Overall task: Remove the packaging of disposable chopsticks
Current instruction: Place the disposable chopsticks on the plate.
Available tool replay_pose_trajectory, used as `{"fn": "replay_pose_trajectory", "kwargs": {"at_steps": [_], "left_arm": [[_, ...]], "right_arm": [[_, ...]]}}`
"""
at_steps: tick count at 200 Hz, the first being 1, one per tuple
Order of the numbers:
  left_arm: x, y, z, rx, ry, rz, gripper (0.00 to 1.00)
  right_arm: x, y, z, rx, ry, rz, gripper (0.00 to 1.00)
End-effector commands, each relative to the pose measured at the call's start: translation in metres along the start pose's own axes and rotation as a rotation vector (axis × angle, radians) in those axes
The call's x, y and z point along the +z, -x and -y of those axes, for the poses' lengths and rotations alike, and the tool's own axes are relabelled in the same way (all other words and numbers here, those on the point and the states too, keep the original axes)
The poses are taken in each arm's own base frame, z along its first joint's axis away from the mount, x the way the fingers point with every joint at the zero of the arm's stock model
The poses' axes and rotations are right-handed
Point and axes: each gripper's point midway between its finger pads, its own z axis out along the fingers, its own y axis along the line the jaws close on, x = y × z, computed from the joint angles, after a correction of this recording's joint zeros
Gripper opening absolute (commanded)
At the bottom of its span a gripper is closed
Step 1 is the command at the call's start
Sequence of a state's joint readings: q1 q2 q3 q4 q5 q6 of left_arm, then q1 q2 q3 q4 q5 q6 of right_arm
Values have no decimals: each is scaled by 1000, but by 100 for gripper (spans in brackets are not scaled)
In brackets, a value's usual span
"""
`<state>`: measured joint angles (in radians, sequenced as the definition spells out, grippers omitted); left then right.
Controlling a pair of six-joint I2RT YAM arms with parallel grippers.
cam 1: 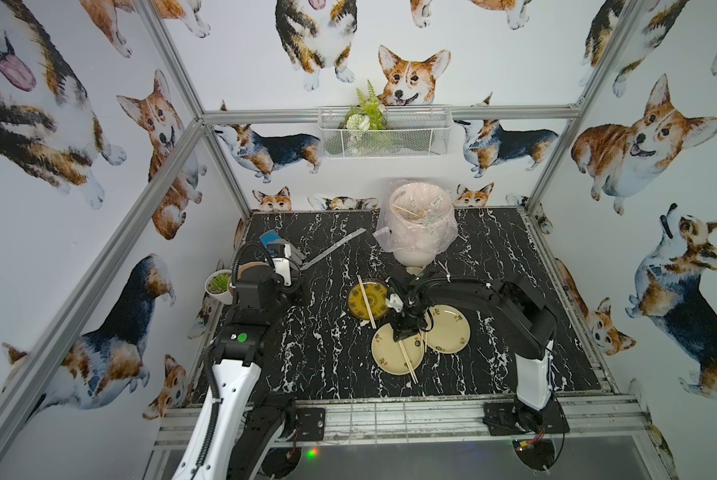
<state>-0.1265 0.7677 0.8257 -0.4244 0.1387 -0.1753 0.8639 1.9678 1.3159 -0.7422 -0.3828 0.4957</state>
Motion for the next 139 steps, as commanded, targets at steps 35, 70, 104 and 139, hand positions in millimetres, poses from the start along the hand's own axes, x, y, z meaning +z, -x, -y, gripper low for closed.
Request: {"fn": "replay_pose_trajectory", "kwargs": {"at_steps": [35, 70, 104, 139], "left_arm": [[-1, 4, 0, 17, 2, 15, 0], [-1, 4, 0, 18, 2, 15, 0], [-1, 4, 0, 19, 3, 16, 0], [-1, 4, 0, 20, 3, 16, 0]], "right_arm": [[-2, -3, 5, 4, -32, -7, 18], [-6, -3, 4, 1, -35, 2, 19], [-12, -3, 3, 2, -38, 14, 24], [-19, -3, 0, -6, -28, 30, 28]]}}
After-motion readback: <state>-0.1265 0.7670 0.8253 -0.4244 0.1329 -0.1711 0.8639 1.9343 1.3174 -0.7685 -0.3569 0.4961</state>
